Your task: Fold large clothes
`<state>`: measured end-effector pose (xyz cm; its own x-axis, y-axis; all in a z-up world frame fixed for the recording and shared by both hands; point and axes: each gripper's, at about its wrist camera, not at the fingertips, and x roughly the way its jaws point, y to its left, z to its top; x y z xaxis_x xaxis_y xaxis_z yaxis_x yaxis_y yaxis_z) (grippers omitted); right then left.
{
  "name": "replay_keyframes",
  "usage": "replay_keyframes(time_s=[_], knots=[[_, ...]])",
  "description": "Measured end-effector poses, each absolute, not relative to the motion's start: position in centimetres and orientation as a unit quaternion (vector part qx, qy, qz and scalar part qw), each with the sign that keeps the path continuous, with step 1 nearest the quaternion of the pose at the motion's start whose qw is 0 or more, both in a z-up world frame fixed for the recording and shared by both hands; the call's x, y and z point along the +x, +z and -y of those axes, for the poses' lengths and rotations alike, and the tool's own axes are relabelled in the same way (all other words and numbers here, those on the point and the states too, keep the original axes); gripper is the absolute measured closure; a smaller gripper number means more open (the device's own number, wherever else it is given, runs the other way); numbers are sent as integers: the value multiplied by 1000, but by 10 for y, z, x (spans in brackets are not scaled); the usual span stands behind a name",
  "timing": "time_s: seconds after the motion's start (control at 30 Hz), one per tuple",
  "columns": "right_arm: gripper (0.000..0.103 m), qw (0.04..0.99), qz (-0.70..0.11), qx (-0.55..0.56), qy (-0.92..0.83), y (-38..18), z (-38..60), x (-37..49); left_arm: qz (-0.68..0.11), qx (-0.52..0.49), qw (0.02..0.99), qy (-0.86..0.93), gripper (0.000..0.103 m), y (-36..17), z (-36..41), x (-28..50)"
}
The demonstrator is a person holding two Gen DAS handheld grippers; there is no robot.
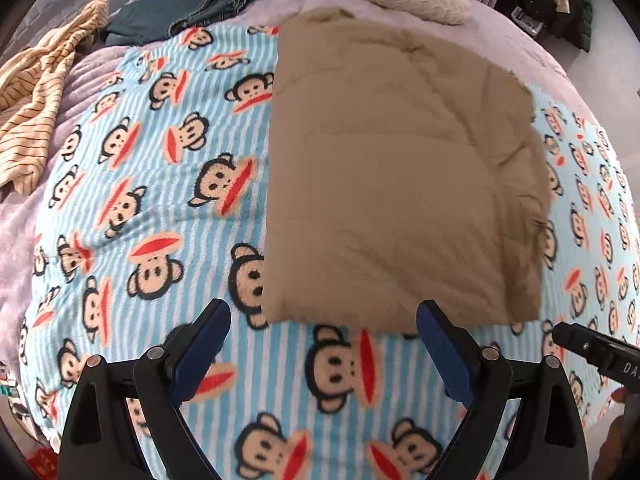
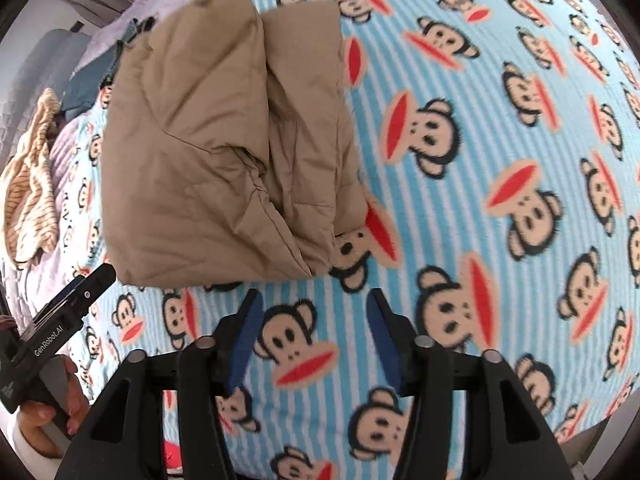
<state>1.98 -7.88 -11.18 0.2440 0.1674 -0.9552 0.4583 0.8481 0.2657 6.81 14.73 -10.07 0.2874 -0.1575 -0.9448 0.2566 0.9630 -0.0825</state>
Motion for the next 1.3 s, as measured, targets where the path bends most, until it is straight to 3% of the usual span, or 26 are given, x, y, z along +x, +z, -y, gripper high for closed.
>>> replay_keyframes(time_s=[0.2, 0.47, 0.57, 0.6, 0.8, 0.87, 1.3], knots=[[23, 762, -585, 261, -94, -77, 88, 4, -565, 35, 814, -129, 8, -62, -152, 41], [22, 796, -559, 216, -86, -33, 62, 4, -541, 24, 833, -113, 8, -19, -163, 10], [14, 813, -539, 202, -83, -14, 54, 1, -524, 23, 844, -108, 8, -2, -169, -4], [12, 819, -532, 198, -82, -9, 52, 0, -519, 25, 848, -106, 0, 3, -170, -7], [11, 846, -496, 180, -77, 24, 46, -6, -500, 8, 861, -96, 0, 33, -179, -24], [0, 854, -484, 174, -80, 32, 46, -8, -490, 5, 867, -89, 0, 43, -180, -27], [0, 877, -439, 139, -141, 74, 23, 0, -424, 35, 899, -99, 0, 92, -185, -13]])
